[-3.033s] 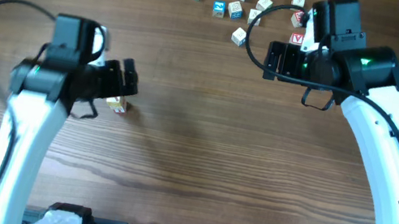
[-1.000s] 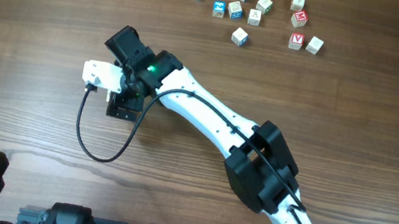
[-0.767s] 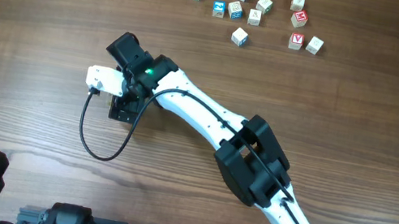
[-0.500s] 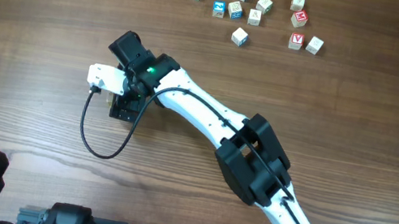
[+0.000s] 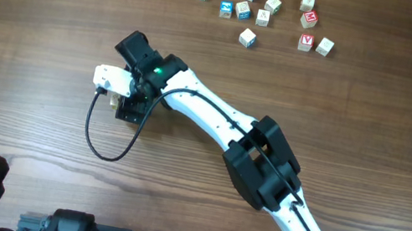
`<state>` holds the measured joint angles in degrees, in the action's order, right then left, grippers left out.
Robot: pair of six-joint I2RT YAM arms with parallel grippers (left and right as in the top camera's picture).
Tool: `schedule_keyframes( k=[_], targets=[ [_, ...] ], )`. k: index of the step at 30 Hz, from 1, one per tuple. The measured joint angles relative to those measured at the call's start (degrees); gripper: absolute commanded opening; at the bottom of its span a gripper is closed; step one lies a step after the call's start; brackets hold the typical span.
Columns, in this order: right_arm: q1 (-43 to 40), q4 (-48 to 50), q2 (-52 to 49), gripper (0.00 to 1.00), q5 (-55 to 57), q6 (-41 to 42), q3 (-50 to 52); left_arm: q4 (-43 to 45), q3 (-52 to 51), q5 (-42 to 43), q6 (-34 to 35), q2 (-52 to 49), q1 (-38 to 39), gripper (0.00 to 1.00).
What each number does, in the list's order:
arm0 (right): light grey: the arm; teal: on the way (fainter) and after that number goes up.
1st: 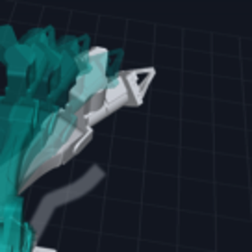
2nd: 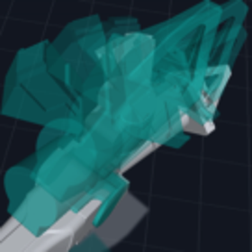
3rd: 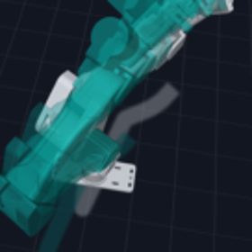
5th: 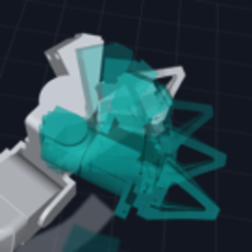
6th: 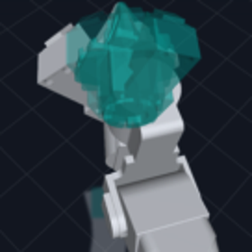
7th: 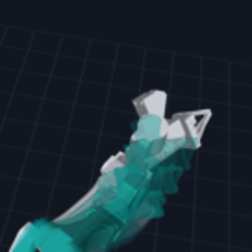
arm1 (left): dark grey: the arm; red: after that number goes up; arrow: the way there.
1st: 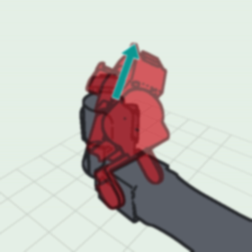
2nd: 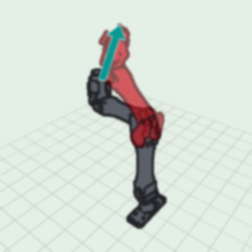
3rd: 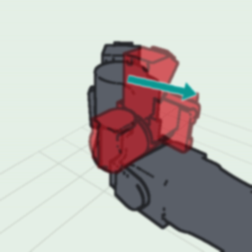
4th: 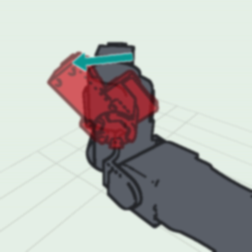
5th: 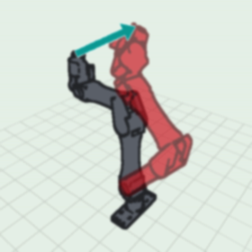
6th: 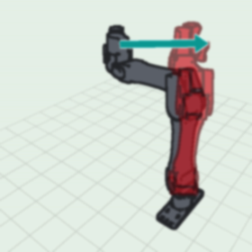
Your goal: Form a tower
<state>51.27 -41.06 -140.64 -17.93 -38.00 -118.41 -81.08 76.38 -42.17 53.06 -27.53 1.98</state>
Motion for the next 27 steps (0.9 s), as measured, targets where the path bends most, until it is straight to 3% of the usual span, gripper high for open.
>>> schedule_keyframes(
  k=[27],
  targets=[
    [-0.81, -0.02, -0.02, 0.95, 1.51, -0.02, 0.00, 0.00, 0.00, 0.00, 0.00, 0.00, 0.00, 1.00]
  ],
)
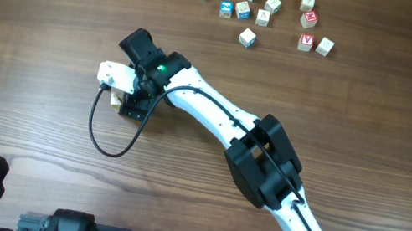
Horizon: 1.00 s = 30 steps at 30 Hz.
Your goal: Form a tower
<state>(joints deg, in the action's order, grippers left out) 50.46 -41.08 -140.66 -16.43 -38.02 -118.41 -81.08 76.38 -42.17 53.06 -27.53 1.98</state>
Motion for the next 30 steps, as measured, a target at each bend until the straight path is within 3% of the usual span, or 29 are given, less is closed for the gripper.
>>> schedule_keyframes(
  k=[17, 20, 25, 26, 28, 30],
  targets=[
    [-0.02, -6.19, 0.07, 0.96, 2.40, 0.26, 0.00, -0.04, 0.00, 0.00, 0.00, 0.00, 0.00, 1.00],
    [-0.42, -6.73, 0.81, 1.00, 2.97, 0.26, 0.00, -0.04, 0.00, 0.00, 0.00, 0.00, 0.00, 1.00],
    [-6.54, -8.68, 6.25, 1.00, 3.50, 0.46, 0.02, -0.15, 0.00, 0.00, 0.00, 0.00, 0.00, 1.00],
    [-8.81, -8.63, 7.54, 0.98, 3.50, 0.85, 0.02, -0.15, 0.00, 0.00, 0.00, 0.00, 0.00, 1.00],
    [-12.85, -7.34, 9.25, 0.81, 3.65, 4.57, 0.02, -0.15, 0.00, 0.00, 0.00, 0.00, 0.00, 1.00],
    [-14.80, -7.58, 9.53, 0.70, 3.72, 10.60, 0.00, -0.17, 0.00, 0.00, 0.00, 0.00, 0.00, 1.00]
  ],
)
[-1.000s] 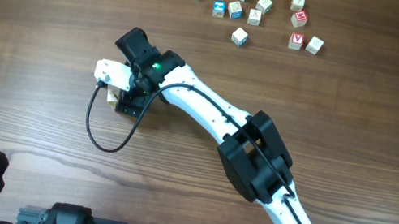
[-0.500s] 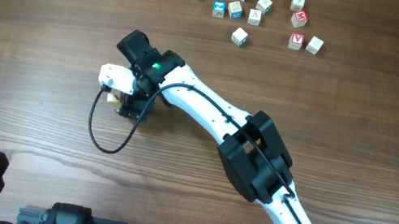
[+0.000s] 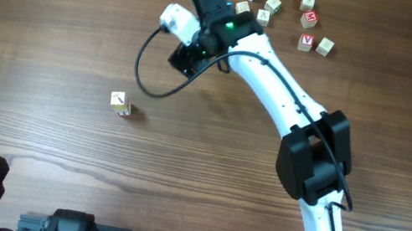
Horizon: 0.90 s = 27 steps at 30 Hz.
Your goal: Form a tower
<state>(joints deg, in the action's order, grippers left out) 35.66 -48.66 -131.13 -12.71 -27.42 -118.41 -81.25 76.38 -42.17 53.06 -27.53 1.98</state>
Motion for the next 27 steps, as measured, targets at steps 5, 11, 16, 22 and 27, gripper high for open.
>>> schedule_keyframes(
  k=[5, 11, 16, 22, 27],
  targets=[
    [-0.94, -4.57, 0.13, 0.04, -3.45, 25.70, 1.49, 0.00, 0.00, 0.00, 0.00, 0.00, 0.00, 1.00],
    [0.31, 11.15, 0.28, 0.04, -25.75, 47.98, 15.43, -0.02, 0.00, 0.00, 0.00, 0.00, 0.00, 1.00],
    [0.37, 24.06, 0.26, 0.04, -35.10, 55.93, 25.49, -0.02, 0.00, 0.00, 0.00, 0.00, 0.00, 1.00],
    [0.87, 34.16, 0.28, 0.04, -37.79, 58.88, 30.16, 0.00, 0.00, 0.00, 0.00, 0.00, 0.00, 1.00],
    [4.66, 39.95, 0.28, 0.04, -37.20, 59.10, 33.46, -0.02, 0.00, 0.00, 0.00, 0.00, 0.00, 1.00]
  ],
)
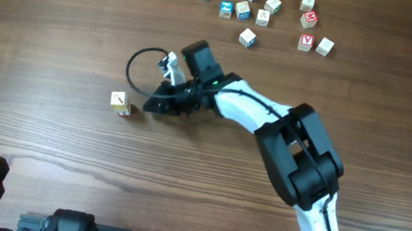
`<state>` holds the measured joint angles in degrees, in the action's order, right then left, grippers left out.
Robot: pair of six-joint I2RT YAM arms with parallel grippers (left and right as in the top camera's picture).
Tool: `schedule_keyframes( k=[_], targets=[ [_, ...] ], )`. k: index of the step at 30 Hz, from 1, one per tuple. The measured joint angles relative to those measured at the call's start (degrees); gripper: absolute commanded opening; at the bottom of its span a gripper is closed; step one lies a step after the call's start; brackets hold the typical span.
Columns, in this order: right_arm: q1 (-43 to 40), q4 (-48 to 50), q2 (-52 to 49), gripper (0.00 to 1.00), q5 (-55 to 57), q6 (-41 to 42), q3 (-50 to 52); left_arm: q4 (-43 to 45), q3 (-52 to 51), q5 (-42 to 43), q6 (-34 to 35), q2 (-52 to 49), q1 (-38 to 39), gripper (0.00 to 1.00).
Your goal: Form a tower
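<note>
A small cream block [119, 101] stands alone left of centre, with a bit of red showing at its lower right edge; whether it rests on another block cannot be told. My right gripper [152, 105] lies low just right of it, pointing at it with a small gap between; its jaws are dark and unclear. Several loose letter blocks [247, 37] are scattered at the far side of the table. My left arm is folded at the near left corner, its fingers not discernible.
A black cable [137, 65] loops off the right wrist above the gripper. The wooden table [54, 12] stretches around. A black rail runs along the near edge.
My right gripper was up by the near edge of the scattered blocks. It is now back down low, just right of the lone cream block. The blocks themselves have not moved.
My right gripper sat over the spot left of centre at the first two moments, covering the cream block. Then it was up at the far blocks, with the cream block left standing alone. Now it is beside that block again, and the far blocks are as before.
</note>
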<state>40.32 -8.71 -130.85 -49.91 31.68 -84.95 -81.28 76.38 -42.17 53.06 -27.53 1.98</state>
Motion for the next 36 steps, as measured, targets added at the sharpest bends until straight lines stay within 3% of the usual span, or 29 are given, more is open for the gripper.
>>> schedule_keyframes(
  k=[12, 22, 36],
  targets=[
    [2.29, 6.19, -0.09, 0.04, 3.82, 3.54, 0.11, 0.00, 0.00, 0.00, 0.00, 0.00, 0.00, 1.00],
    [2.29, 8.81, -4.17, 0.04, 2.36, 14.64, 0.13, 0.00, 0.00, 0.00, 0.00, 0.00, 0.00, 1.00],
    [3.52, 10.95, -4.17, 0.04, 0.55, 16.11, 0.11, 0.00, 0.00, 0.00, 0.00, 0.00, 0.00, 1.00]
  ],
)
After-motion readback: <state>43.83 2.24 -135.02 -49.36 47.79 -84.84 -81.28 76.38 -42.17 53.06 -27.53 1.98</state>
